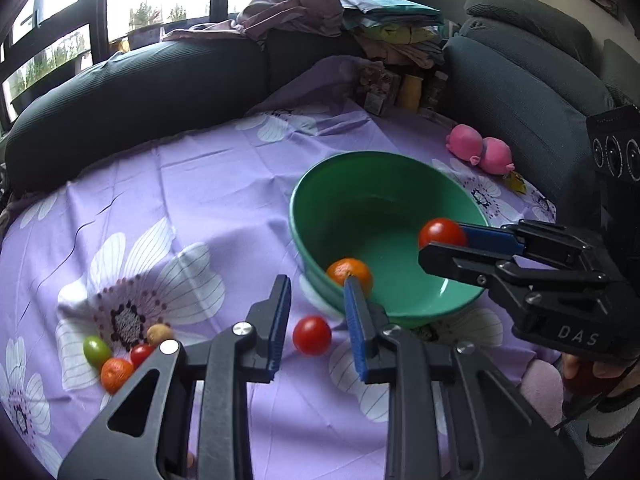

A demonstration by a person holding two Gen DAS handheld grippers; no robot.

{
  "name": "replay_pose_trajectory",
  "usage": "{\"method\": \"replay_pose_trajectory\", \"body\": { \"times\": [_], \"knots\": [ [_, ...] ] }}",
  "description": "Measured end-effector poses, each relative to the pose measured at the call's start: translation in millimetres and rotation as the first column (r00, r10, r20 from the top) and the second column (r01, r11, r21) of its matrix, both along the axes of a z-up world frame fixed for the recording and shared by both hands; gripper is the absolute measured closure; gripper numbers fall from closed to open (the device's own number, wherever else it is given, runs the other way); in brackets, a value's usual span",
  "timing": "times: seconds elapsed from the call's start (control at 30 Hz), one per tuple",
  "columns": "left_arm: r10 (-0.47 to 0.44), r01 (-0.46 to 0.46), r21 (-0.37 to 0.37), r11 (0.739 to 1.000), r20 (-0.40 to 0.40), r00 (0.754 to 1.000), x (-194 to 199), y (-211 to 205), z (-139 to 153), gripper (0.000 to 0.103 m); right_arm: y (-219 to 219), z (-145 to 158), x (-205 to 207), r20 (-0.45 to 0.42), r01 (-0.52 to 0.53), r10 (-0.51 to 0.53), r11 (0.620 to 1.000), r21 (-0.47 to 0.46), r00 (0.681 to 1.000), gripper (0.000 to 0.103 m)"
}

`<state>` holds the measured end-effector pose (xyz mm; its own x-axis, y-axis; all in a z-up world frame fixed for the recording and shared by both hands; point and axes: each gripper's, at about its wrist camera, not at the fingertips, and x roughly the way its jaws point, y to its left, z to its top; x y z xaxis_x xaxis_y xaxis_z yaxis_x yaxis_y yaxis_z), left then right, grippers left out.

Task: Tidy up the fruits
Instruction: 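Carry the cherry tomato into the green bowl and release it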

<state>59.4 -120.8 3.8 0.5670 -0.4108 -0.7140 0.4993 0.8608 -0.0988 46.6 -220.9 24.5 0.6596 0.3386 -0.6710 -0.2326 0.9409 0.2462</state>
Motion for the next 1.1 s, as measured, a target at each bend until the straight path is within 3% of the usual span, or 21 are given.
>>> {"method": "replay_pose_trajectory", "body": {
  "times": [0.27, 0.37, 0.47, 0.53, 0.6, 0.67, 0.73, 0.8, 0.83, 1.03, 1.1],
  "knots": [
    [-0.076, 0.076, 0.031, 0.997, -0.010, 0.997, 24.3, -46.4, -12.0, 0.077, -31.6, -14.3, 10.3, -0.024, 0.102, -0.103, 0.994, -0.029, 0.994, 0.069],
    [-0.071, 0.071, -0.009, 0.997, -0.020, 0.997, 26.5, -32.6, -9.5, 0.073, -37.5, -17.8, 8.6, -0.031, 0.103, -0.104, 0.995, -0.013, 0.994, 0.069],
    [-0.010, 0.009, -0.032, 0.999, -0.031, 0.999, 28.2, 4.7, -7.4, 0.071, -33.4, -15.9, 8.1, -0.024, 0.071, -0.070, 0.997, 0.012, 0.997, 0.069],
    [0.034, -0.035, -0.014, 0.999, -0.052, 0.998, 27.1, 35.0, -10.5, 0.063, -31.2, -14.1, 7.5, -0.019, 0.056, -0.056, 0.998, 0.025, 0.998, 0.069],
    [0.086, -0.086, 0.014, 0.996, -0.057, 0.995, 20.4, 65.5, -15.8, 0.039, -25.3, -11.3, 6.0, -0.009, 0.029, -0.029, 0.999, 0.046, 1.000, 0.069],
    [0.158, -0.155, 0.049, 0.987, -0.048, 0.986, 12.4, 93.9, -25.1, 0.034, -12.6, -7.1, 5.0, 0.005, -0.023, 0.023, 0.997, 0.077, 1.000, 0.069],
    [0.228, -0.223, 0.066, 0.973, -0.084, 0.970, 7.9, 119.4, -40.4, 0.039, -1.6, -6.3, 4.5, 0.011, -0.060, 0.059, 0.994, 0.088, 0.998, 0.069],
    [0.268, -0.261, 0.072, 0.963, -0.131, 0.954, 4.8, 136.9, -56.3, 0.055, 10.7, -6.5, 3.7, 0.013, -0.102, 0.101, 0.990, 0.101, 0.995, 0.069],
    [0.282, -0.273, 0.083, 0.959, -0.141, 0.949, 3.8, 141.0, -62.3, 0.055, 17.4, -7.6, 3.2, 0.011, -0.124, 0.123, 0.987, 0.106, 0.992, 0.069],
    [0.243, -0.233, 0.129, 0.964, -0.072, 0.967, 3.3, 127.1, -62.9, 0.056, 51.5, -18.3, 6.0, -0.023, -0.216, 0.220, 0.970, 0.114, 0.975, 0.069],
    [0.200, -0.188, 0.163, 0.968, -0.060, 0.978, 2.4, 117.4, -65.2, 0.063, 54.8, -19.7, 5.9, -0.027, -0.225, 0.230, 0.967, 0.117, 0.973, 0.069]
  ]
}}
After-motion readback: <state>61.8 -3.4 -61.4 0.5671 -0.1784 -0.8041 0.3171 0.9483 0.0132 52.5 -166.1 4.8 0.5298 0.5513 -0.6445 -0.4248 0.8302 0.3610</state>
